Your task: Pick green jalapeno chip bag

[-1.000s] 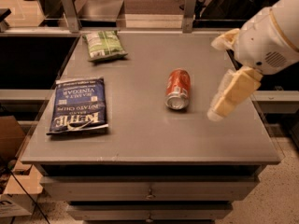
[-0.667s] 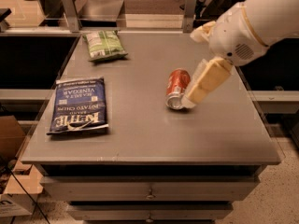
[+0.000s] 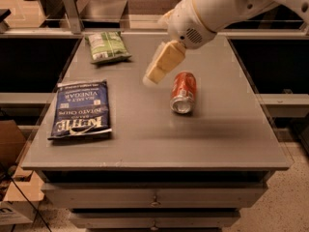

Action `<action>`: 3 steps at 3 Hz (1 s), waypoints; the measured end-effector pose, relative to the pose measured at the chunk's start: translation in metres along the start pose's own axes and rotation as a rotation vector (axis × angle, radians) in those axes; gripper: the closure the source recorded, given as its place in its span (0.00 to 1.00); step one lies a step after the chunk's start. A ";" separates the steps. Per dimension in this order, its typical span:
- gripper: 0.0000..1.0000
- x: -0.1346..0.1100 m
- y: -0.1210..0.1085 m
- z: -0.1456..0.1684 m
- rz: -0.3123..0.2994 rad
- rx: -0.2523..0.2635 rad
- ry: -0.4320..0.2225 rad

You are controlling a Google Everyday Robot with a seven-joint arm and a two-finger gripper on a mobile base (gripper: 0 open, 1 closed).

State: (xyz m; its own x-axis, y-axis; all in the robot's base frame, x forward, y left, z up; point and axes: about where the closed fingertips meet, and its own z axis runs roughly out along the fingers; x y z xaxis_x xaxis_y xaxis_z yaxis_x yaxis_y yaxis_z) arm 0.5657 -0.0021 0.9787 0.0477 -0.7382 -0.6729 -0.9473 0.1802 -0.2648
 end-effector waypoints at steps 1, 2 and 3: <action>0.00 0.000 0.000 0.000 0.000 0.000 0.000; 0.00 -0.008 -0.023 0.010 0.002 0.059 -0.010; 0.00 -0.020 -0.064 0.034 0.004 0.139 -0.038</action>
Offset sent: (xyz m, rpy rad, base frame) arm 0.0754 0.0207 0.0128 0.0413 -0.1267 -0.1185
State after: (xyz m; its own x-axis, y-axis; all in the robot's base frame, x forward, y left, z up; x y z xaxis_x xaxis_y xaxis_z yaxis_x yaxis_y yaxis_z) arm 0.6358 0.0237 0.9857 0.0589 -0.7127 -0.6990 -0.8944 0.2733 -0.3540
